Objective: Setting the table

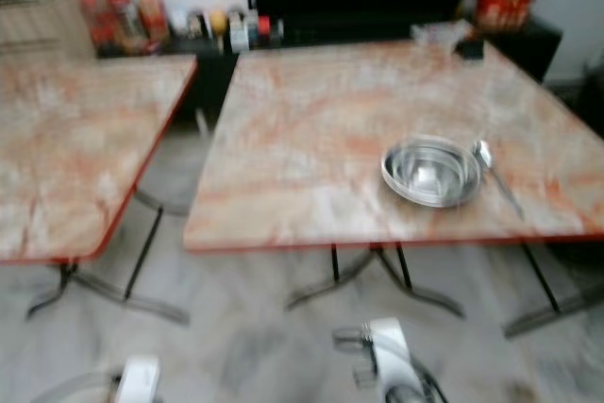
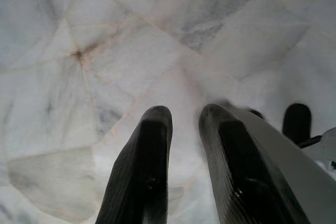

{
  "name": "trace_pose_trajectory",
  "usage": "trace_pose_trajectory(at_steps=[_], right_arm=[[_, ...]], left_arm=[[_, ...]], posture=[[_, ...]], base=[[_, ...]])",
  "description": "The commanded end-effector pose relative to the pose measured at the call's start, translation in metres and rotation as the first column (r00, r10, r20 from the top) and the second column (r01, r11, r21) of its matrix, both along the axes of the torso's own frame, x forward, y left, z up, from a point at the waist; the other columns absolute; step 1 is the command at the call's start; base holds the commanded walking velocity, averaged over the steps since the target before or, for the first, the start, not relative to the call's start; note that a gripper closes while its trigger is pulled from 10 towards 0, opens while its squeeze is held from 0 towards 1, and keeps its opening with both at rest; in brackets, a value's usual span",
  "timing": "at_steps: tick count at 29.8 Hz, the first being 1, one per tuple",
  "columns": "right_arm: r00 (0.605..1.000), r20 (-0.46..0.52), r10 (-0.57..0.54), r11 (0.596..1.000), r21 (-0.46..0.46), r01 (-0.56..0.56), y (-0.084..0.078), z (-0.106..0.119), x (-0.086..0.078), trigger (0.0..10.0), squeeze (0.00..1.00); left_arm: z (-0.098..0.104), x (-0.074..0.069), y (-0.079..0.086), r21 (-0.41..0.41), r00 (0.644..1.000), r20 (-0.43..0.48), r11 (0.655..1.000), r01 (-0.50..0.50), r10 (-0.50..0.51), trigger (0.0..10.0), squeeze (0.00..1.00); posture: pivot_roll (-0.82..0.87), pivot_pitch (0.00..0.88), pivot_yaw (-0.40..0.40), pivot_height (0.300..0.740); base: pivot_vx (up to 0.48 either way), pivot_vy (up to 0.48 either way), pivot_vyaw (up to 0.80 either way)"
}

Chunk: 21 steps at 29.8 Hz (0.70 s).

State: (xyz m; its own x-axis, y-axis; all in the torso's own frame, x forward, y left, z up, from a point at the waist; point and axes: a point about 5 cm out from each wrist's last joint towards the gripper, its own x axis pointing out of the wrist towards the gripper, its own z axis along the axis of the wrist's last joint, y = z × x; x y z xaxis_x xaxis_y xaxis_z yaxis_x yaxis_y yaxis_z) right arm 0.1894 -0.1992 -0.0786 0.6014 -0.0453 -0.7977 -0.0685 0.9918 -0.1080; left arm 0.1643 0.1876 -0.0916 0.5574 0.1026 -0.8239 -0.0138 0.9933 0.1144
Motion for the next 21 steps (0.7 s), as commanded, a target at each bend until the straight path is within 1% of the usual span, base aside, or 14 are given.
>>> trace_pose_trajectory(at_steps=[1,4,11,21], right_arm=[[1.0,0.013,0.009,1.0,0.014,-0.009,0.0074,0.0011,0.0043,10.0,0.0],[1.0,-0.01,0.017,1.0,0.006,-0.017,0.0075,-0.0003,0.0024,10.0,0.0],[1.0,-0.007,0.019,1.0,0.005,-0.019,0.0086,0.0,0.0031,10.0,0.0],[1.0,-0.006,0.004,1.0,0.001,-0.004,0.0066,0.0009,0.0048,10.0,0.0]], left_arm=[[0.0004,-0.0012,0.0073,0.025,1.0,-0.007,1.0,0.0,0.0,10.0,0.0],[-0.0004,-0.0028,0.0061,0.021,1.0,-0.009,1.0,-0.005,0.005,10.0,0.0],[-0.0022,-0.0064,0.0036,0.012,1.0,-0.016,1.0,-0.021,0.021,10.0,0.0],[-0.0017,-0.0051,0.0037,0.01,0.999,-0.013,0.999,-0.031,0.031,10.0,0.0]], posture=[[-0.05,0.0,0.014,0.732],[-0.05,0.0,0.012,0.732],[-0.04,0.0,0.004,0.732],[-0.05,0.0,0.007,0.732]], base=[[0.0,-0.398,0.0],[0.0,-0.396,0.0],[0.0,-0.399,0.0],[0.0,-0.398,0.0]])
